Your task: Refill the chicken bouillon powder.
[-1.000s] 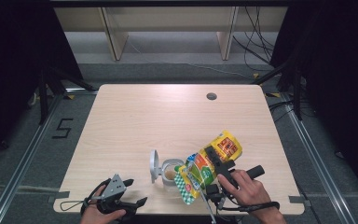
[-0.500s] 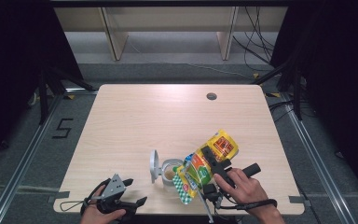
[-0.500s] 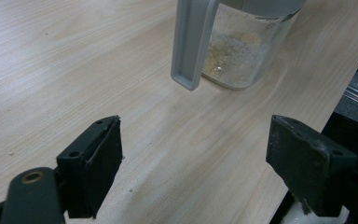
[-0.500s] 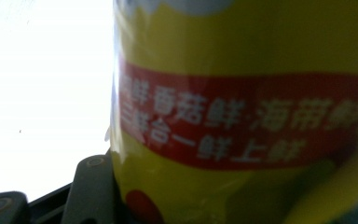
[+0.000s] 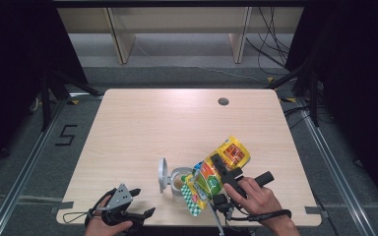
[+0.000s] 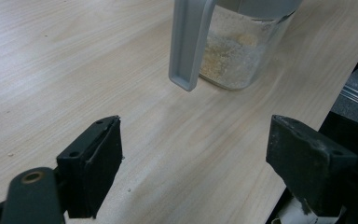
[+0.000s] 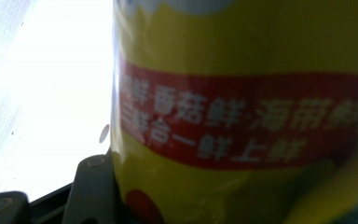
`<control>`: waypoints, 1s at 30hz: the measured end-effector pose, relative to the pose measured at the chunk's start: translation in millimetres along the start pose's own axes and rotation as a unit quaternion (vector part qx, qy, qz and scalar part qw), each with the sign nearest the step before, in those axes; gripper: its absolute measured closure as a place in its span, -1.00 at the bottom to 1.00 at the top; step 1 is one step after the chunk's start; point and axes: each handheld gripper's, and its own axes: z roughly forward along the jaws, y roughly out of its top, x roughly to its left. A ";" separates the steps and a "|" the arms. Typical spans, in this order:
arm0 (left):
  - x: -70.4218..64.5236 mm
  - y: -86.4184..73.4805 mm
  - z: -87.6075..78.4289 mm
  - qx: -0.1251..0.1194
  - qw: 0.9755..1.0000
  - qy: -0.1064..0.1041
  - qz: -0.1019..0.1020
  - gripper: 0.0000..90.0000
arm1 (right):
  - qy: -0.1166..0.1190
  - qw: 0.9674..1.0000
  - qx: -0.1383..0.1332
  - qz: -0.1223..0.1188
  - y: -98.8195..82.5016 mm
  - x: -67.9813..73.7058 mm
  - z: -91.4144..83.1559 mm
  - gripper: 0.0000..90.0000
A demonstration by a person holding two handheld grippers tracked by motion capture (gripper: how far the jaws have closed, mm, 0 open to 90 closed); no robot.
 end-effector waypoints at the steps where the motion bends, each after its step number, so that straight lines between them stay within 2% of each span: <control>1: -0.4 0.0 0.7 -0.002 1.000 -0.001 -0.004 -0.60 | 0.003 1.000 0.008 0.020 -0.8 4.0 -1.4 0.00; 2: -1.2 -1.7 2.3 0.000 1.000 0.012 -0.007 -0.60 | 0.004 1.000 0.006 0.010 -2.0 3.3 0.1 0.00; 3: -1.2 -1.7 2.3 0.000 1.000 0.012 -0.007 -0.60 | 0.004 1.000 0.006 0.010 -2.0 3.3 0.1 0.00; 4: -1.0 -0.5 0.3 0.005 1.000 -0.001 -0.003 -0.60 | 0.007 1.000 0.008 0.003 -2.7 3.1 0.3 0.00; 5: -3.2 -0.8 0.8 0.001 1.000 0.000 -0.018 -0.60 | 0.007 1.000 0.008 0.003 -2.7 3.1 0.3 0.00; 6: -0.4 0.2 0.2 -0.001 1.000 0.002 -0.002 -0.60 | 0.004 1.000 0.011 0.017 -3.6 5.3 -0.2 0.00; 7: -1.2 -0.3 0.1 -0.003 1.000 0.001 -0.010 -0.60 | 0.013 1.000 0.008 0.009 -3.6 4.2 1.3 0.00; 9: -1.0 -0.7 -0.3 -0.003 1.000 0.001 -0.011 -0.60 | 0.011 1.000 0.008 0.009 -3.5 4.4 2.4 0.00; 10: -1.4 -0.8 -0.5 -0.004 1.000 0.002 -0.014 -0.60 | 0.011 1.000 0.009 0.000 -3.0 3.0 2.5 0.00; 11: -2.0 -1.0 -0.4 -0.003 1.000 0.000 -0.024 -0.60 | 0.012 1.000 0.010 0.006 -3.1 4.0 2.3 0.00; 15: -1.4 -0.7 -1.1 0.001 1.000 -0.001 -0.017 -0.60 | 0.012 1.000 0.012 0.004 -3.5 3.4 1.0 0.00; 16: 0.1 0.1 -1.4 0.002 1.000 -0.002 -0.004 -0.60 | 0.008 1.000 0.010 -0.001 -3.7 1.6 0.5 0.00; 17: -0.2 -0.4 0.1 -0.003 1.000 0.001 -0.006 -0.60 | 0.006 1.000 0.011 0.005 -4.0 2.3 -0.1 0.00; 18: -1.8 -1.4 1.2 -0.006 1.000 0.001 -0.022 -0.60 | 0.010 1.000 0.009 -0.002 -3.9 0.8 0.5 0.00; 21: -1.8 -1.7 1.2 -0.004 1.000 0.005 -0.021 -0.60 | 0.004 1.000 0.006 -0.004 -3.8 0.2 0.3 0.00; 22: -1.0 -1.1 0.1 0.002 1.000 0.001 -0.019 -0.60 | 0.002 1.000 0.012 0.010 -3.7 2.2 -1.6 0.00; 23: -1.0 -1.1 0.1 0.002 1.000 0.001 -0.019 -0.60 | 0.002 1.000 0.012 0.010 -3.7 2.2 -1.6 0.00; 25: -0.9 -1.2 -0.6 0.006 1.000 0.002 -0.019 -0.60 | 0.001 1.000 0.012 0.006 -3.3 0.9 -2.5 0.00; 26: -0.6 -1.0 -0.9 0.004 1.000 0.004 -0.015 -0.60 | 0.004 1.000 0.008 -0.004 -3.2 -0.2 -2.4 0.00; 28: -1.4 -0.8 -0.1 -0.003 1.000 0.000 -0.022 -0.60 | 0.001 1.000 0.010 0.005 -2.9 0.9 -4.2 0.00; 29: 0.0 -0.7 -0.9 0.003 1.000 0.004 -0.012 -0.60 | 0.006 1.000 0.006 -0.007 -2.7 -0.9 -3.7 0.00; 30: -1.2 -1.2 -1.0 0.002 1.000 0.000 -0.019 -0.60 | 0.010 1.000 0.007 -0.007 -2.5 -0.4 -4.3 0.00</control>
